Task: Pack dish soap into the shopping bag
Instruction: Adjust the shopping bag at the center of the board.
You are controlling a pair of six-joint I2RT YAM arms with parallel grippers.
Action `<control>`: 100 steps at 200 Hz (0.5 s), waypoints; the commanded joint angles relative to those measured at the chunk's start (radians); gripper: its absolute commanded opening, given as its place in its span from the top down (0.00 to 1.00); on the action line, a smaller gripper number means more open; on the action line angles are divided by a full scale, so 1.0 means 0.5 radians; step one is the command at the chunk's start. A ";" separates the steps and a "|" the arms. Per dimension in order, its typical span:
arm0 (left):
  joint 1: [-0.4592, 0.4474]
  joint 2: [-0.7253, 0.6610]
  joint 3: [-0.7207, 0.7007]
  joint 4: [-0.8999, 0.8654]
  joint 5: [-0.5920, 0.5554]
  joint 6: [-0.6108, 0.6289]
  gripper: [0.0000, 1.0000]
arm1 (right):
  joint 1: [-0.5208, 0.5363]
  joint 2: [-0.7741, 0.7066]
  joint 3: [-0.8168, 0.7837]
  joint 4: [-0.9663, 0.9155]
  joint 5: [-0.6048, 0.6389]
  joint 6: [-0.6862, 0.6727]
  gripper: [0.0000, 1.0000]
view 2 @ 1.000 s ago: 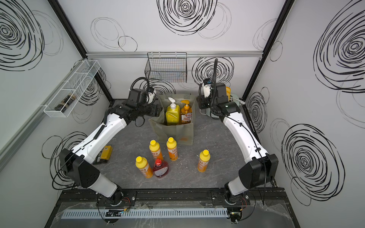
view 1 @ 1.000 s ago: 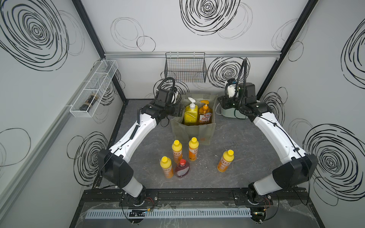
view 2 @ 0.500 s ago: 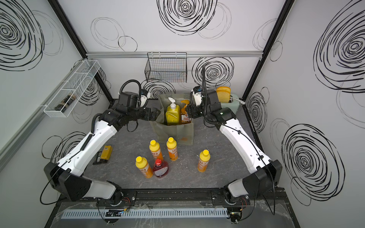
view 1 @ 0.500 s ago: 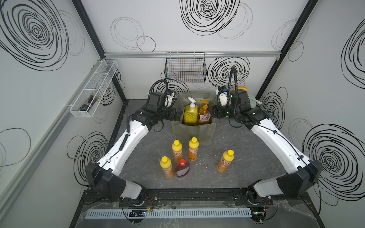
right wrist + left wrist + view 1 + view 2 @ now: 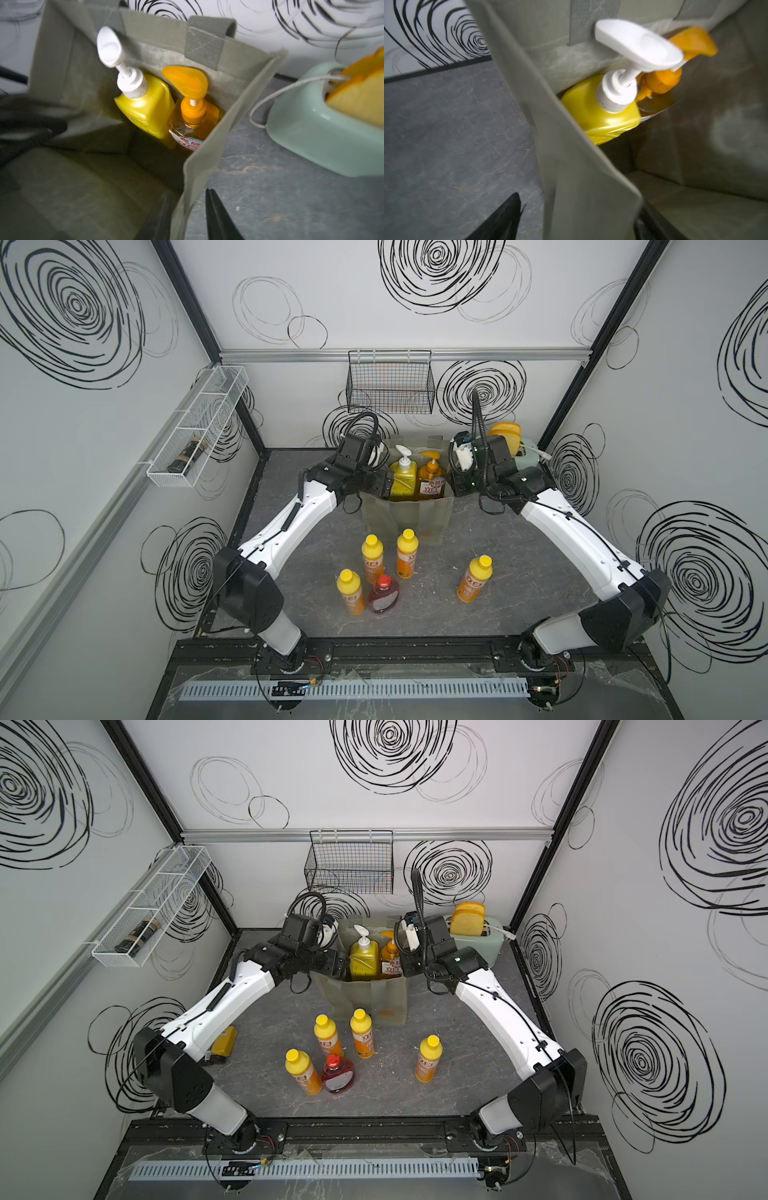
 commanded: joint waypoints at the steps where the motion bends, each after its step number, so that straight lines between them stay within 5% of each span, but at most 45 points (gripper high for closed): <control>1: 0.057 -0.013 0.142 0.001 -0.087 -0.002 0.46 | -0.052 -0.001 0.007 -0.075 0.077 -0.025 0.85; 30: 0.094 -0.078 0.159 0.021 -0.096 -0.059 0.71 | -0.193 0.004 0.047 -0.062 0.022 -0.078 1.00; 100: 0.133 -0.264 -0.092 0.141 0.148 -0.220 0.79 | -0.226 0.072 0.183 0.036 -0.122 -0.147 1.00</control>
